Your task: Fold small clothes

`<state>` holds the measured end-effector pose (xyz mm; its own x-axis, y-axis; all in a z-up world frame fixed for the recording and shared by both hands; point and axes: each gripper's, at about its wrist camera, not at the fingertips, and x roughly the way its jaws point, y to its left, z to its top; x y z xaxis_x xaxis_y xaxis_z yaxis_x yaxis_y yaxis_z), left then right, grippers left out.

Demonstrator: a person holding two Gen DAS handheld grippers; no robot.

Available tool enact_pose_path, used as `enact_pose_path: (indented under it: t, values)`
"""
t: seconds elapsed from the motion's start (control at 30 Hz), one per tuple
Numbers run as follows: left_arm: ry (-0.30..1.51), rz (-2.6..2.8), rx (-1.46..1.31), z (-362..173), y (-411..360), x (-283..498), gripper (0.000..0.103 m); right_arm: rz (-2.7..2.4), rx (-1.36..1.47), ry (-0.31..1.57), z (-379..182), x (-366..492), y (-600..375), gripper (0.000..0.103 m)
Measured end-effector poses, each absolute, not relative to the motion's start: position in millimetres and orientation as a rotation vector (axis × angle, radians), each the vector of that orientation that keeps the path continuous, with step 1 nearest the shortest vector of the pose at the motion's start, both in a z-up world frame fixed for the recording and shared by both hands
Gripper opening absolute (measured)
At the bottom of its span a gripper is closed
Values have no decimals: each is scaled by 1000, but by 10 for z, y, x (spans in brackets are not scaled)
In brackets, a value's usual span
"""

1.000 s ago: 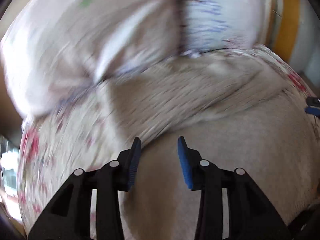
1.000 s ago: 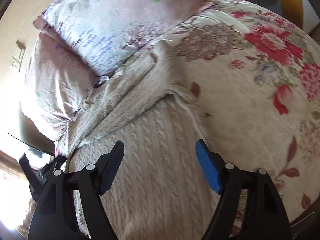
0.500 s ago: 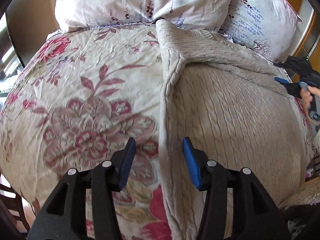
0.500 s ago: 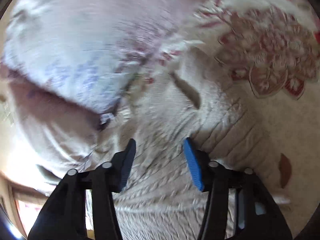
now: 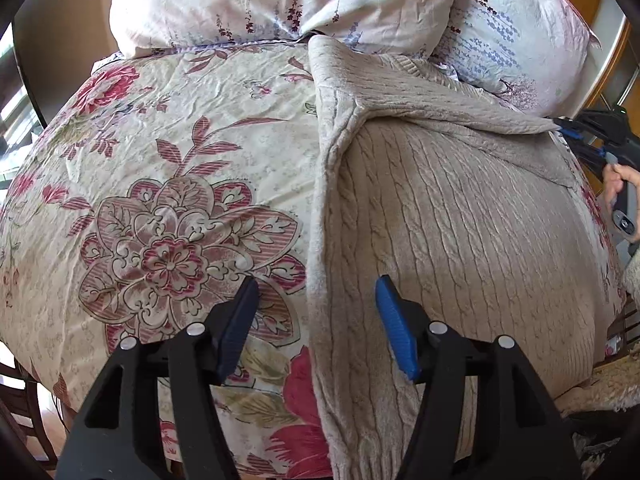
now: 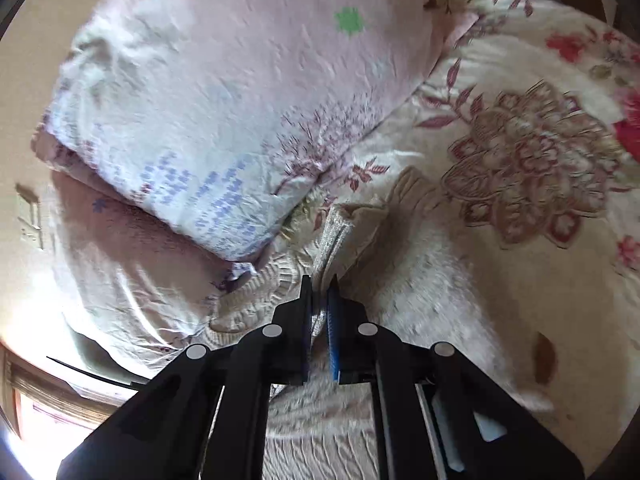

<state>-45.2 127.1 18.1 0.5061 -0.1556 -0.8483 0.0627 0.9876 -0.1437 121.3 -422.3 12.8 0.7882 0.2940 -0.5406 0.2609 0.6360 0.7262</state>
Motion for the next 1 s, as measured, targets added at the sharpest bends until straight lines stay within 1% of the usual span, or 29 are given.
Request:
enact_pose_path:
  t: [0.07, 0.13, 0.17, 0.2, 0.27, 0.3, 0.33, 0.37, 0.5, 0.57, 0.63, 0.7, 0.73, 0.77, 0.8, 0.83, 0.87, 0.93, 1.0]
  values:
    - [1027, -141, -105, 176, 1285, -466, 60, 13, 828, 731, 114, 1010, -4245, 8]
    - [1033, -147, -117, 181, 1302, -472, 60, -5, 781, 834, 15, 814, -4275, 14]
    - [1036, -149, -130, 186, 1318, -480, 59, -11, 763, 862, -2, 692, -4306, 22]
    - [1038, -154, -149, 187, 1341, -491, 58, -3, 748, 871, -4, 542, -4359, 38]
    - [1045, -169, -210, 186, 1405, -534, 51, -17, 694, 874, 25, 179, -4490, 56]
    - [1047, -175, -237, 186, 1433, -563, 50, -25, 677, 885, 23, -29, -4587, 56]
    - [1050, -180, -261, 187, 1455, -594, 46, -26, 684, 904, 1, -131, -4637, 56]
    - [1062, -193, -289, 174, 1465, -614, 38, -22, 706, 933, -64, -257, -4679, 56]
    - [1094, -219, -360, 144, 1432, -709, 31, 59, 805, 1077, -330, -633, -4751, 56]
    - [1116, -241, -381, 132, 1398, -748, 31, 160, 869, 1146, -486, -781, -4644, 56]
    - [1136, -259, -381, 127, 1370, -788, 31, 259, 941, 1171, -596, -895, -4536, 56]
    - [1153, -272, -381, 120, 1372, -808, 28, 330, 986, 1198, -678, -974, -4452, 53]
    - [1165, -280, -385, 113, 1379, -815, 24, 350, 992, 1215, -702, -990, -4427, 49]
    - [1180, -289, -394, 100, 1395, -814, 18, 365, 993, 1233, -714, -981, -4383, 38]
    - [1197, -299, -407, 83, 1409, -808, 14, 384, 982, 1255, -731, -970, -4340, 24]
    - [1219, -313, -431, 62, 1428, -797, 8, 407, 960, 1259, -716, -947, -4271, 16]
    - [1231, -328, -456, 57, 1455, -784, 8, 421, 961, 1239, -687, -936, -4259, 9]
    - [1235, -373, -504, 87, 1498, -706, 7, 426, 1001, 1131, -523, -847, -4330, 8]
    - [1185, -410, -535, 212, 1561, -485, 6, 432, 1036, 1004, -294, -666, -4448, 8]
